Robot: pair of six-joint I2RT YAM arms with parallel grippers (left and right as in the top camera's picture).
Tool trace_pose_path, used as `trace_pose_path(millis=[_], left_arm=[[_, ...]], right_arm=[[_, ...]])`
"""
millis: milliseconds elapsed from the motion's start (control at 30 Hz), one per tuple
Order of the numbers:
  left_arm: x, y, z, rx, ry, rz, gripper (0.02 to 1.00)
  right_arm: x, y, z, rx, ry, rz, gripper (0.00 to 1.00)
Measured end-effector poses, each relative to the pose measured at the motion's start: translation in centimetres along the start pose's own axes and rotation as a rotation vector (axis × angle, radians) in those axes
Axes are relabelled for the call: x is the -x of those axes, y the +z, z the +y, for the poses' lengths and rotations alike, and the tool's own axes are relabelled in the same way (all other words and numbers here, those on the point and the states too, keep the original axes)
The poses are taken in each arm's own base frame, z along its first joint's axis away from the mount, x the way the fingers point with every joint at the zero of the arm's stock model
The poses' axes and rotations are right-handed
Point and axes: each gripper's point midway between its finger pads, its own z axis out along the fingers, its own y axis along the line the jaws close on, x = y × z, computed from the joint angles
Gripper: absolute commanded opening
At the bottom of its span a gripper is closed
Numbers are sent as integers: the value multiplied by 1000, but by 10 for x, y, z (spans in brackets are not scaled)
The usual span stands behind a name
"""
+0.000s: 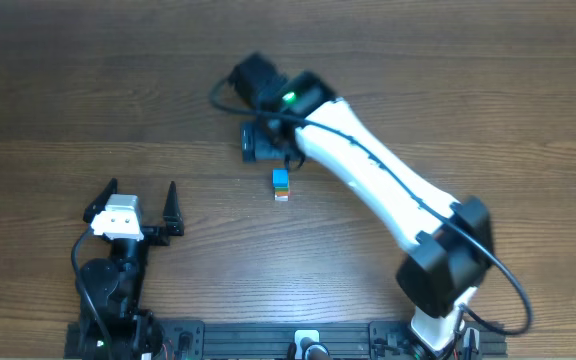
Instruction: Stack Cubes
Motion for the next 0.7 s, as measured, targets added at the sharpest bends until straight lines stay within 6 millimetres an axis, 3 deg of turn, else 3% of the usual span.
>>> trace_pose_path(millis=[133,267,333,500,600,700], left_arm=[[0,0,0,0,0,0,1000],[0,0,0,0,0,0,1000],[0,0,0,0,0,0,1000],[0,0,0,0,0,0,1000],[0,0,0,0,0,0,1000],[0,0,0,0,0,0,1000]], right_arm=[[47,-69,-25,43,-5,-217,993],[69,-126,-90,-40,51,-379,993],[72,-144,-124,-101,90,-431,991],[49,-154,-187,-227,153,-454,993],[33,-150,-211,-257,184,-495,993],[3,-150,-227,-268,191,-538,993]])
